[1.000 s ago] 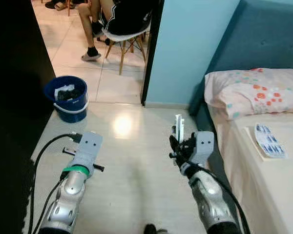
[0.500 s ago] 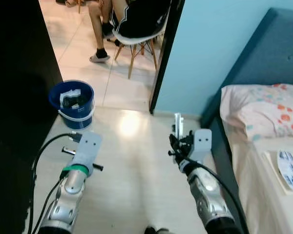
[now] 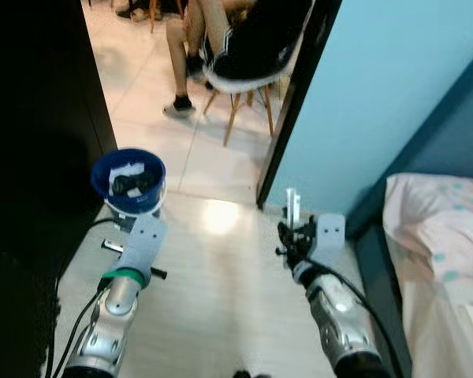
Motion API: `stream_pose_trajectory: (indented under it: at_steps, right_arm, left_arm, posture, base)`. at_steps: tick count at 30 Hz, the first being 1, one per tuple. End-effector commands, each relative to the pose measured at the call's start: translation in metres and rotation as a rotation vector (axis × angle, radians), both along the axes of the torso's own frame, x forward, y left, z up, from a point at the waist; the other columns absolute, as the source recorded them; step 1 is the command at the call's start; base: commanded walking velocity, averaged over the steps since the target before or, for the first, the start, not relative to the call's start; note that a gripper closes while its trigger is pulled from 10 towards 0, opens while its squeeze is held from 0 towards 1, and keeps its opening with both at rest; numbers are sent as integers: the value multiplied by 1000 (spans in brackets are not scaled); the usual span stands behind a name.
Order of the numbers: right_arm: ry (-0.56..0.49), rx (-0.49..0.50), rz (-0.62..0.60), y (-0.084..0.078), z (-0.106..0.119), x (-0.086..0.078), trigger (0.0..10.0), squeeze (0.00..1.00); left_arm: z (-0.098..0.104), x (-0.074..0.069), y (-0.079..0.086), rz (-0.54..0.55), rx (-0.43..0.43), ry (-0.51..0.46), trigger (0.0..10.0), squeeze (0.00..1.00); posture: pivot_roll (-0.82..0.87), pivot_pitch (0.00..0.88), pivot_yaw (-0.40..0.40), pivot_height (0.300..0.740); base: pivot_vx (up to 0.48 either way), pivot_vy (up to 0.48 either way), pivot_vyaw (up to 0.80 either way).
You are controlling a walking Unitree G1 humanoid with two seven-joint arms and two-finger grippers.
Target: Clean up the room
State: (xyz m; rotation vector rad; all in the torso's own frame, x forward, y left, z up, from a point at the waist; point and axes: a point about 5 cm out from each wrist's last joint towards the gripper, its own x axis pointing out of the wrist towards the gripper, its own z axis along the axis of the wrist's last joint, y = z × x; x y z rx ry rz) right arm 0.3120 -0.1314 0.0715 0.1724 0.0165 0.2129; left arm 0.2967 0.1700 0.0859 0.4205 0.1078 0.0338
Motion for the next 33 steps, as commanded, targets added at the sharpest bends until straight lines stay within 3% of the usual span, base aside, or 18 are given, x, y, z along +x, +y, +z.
stream_pose_trajectory:
  at_steps: [1,6,7,11,23,33]
  right_arm:
    - [3,4,-10,-1,-3,-3,10000,0]
    - [24,-5,-17,-1,-10,-5,10000,0]
    - [37,-13,-19,0,-14,-7,10000,0]
    - [50,-22,-11,3,-19,-9,10000,0]
    - [70,-62,28,12,-28,-15,10000,0]
    - [45,-75,11,4,-22,-10,10000,0]
  left_arm:
    - [-8,-5,0,1,0,26,10000,0]
    - [-13,-7,-6,-59,17,48,10000,0]
    - [-17,-10,-12,-117,-40,87,10000,0]
    - [-21,-13,-15,-163,-80,126,10000,0]
    - [-23,-10,-13,-171,-58,138,10000,0]
    - [-22,-8,-17,-194,-71,134,10000,0]
  posture:
    - [153,49,-45,740]
    - [153,42,-33,740]
    - [153,35,-13,740]
    - [155,30,-5,740]
    - [147,11,13,740]
    - [140,2,12,740]
  base:
    - [461,0,0]
    - [218,0,0]
    - [0,0,0]
    - [0,0,0]
    - [0,0,0]
    - [0,0,0]
